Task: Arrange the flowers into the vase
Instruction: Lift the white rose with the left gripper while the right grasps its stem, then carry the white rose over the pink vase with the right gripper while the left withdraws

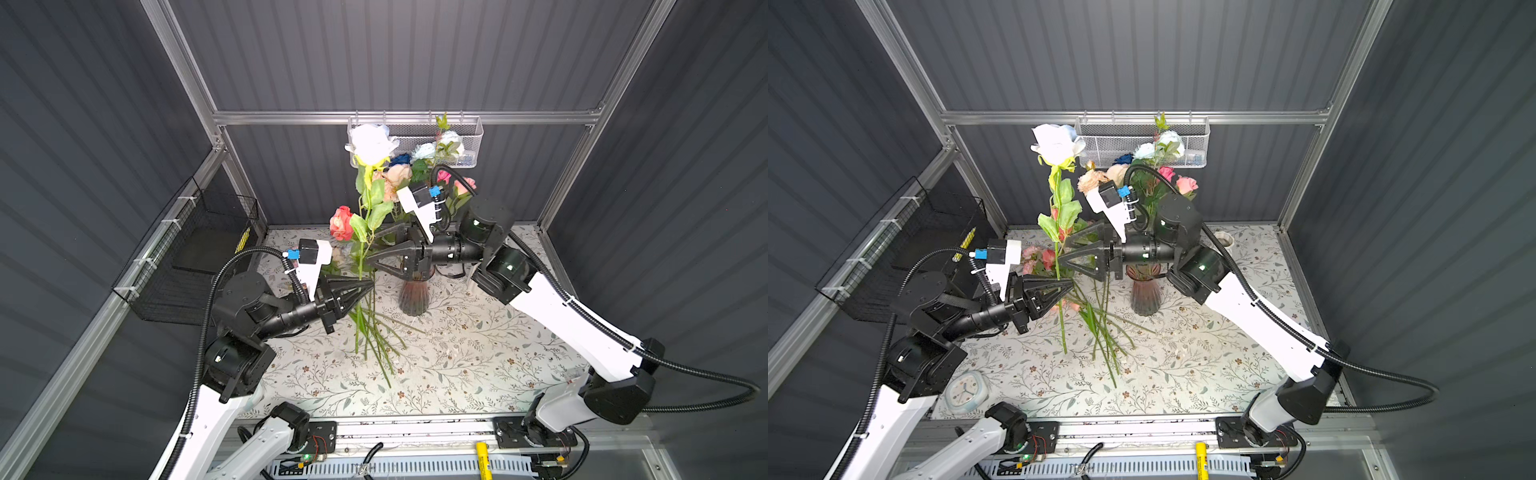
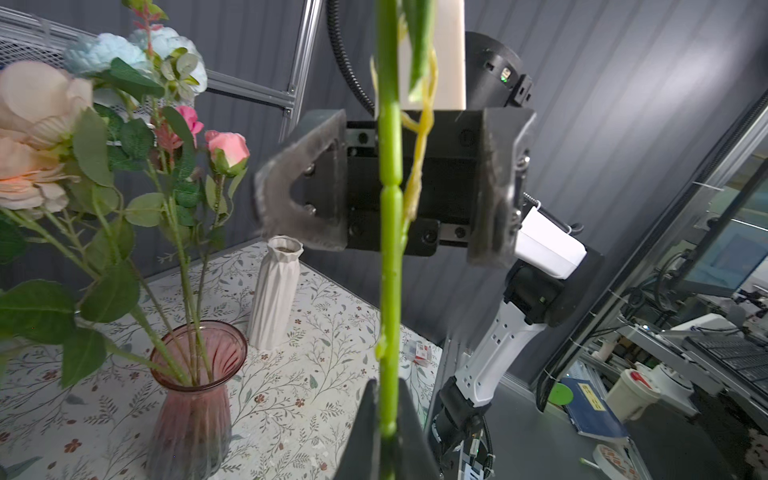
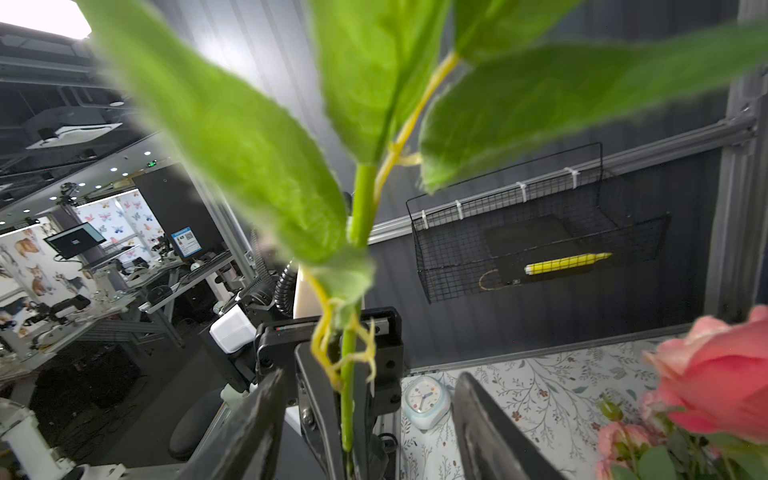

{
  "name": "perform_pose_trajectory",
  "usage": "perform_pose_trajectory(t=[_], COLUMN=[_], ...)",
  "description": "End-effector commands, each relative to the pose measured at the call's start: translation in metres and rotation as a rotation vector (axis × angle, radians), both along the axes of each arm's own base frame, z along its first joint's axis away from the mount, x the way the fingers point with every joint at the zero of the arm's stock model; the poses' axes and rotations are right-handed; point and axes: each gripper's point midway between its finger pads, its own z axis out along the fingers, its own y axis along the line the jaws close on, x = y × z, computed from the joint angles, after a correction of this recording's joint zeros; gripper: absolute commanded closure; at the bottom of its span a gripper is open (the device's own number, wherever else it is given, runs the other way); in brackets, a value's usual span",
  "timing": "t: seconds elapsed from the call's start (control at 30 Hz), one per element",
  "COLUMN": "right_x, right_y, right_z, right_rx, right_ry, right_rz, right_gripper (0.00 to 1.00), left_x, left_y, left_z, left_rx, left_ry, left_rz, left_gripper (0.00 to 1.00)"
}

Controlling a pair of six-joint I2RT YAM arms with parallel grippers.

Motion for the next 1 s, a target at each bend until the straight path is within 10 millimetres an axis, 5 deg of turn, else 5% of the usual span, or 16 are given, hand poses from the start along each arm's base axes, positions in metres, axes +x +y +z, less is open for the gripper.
perform_pose_trajectory(t=[0.0, 0.23, 0.27, 0.33, 0.4, 0.73, 0.97], right_x=[-0.019, -0.015, -0.014, -0.009, -0.001, 0.074, 0.134], right_y=[-0.002, -0.004, -0.007, -0.016, -0.029, -0.126, -0.138], right_z=[0.018, 0.016, 0.016, 0.015, 0.014, 0.013, 0.014], right_rx=[0.036, 0.042, 0.043, 0.043, 0.043, -0.057, -0.140], right_ry=[-0.020, -0.018, -0.025, -0.035, -0.037, -0.232, -0.339], right_rz=[0.080, 0.045, 0.021, -0.031, -0.089, -0.652, -0.879], right_gripper=[0.45, 0.94, 1.00, 1.00, 1.00, 1.00, 1.00], left_x=[-0.010, -0.001, 0.003, 0.010, 0.014, 0.037, 0.044], left_y=[-0.008, -0.010, -0.009, -0.004, 0.003, 0.075, 0.093], left_z=[0.002, -0.001, -0.003, -0.006, -0.008, -0.027, -0.060], left_rx=[-0.016, -0.016, -0.016, -0.011, -0.011, -0.023, -0.003], left_ry=[-0.002, 0.030, 0.037, 0.045, 0.046, 0.035, 0.112], left_rz=[-0.097, -0.082, -0.053, 0.010, 0.072, 0.559, 0.676], left_gripper=[1.00, 1.00, 0.85, 0.36, 0.02, 0.00, 0.00])
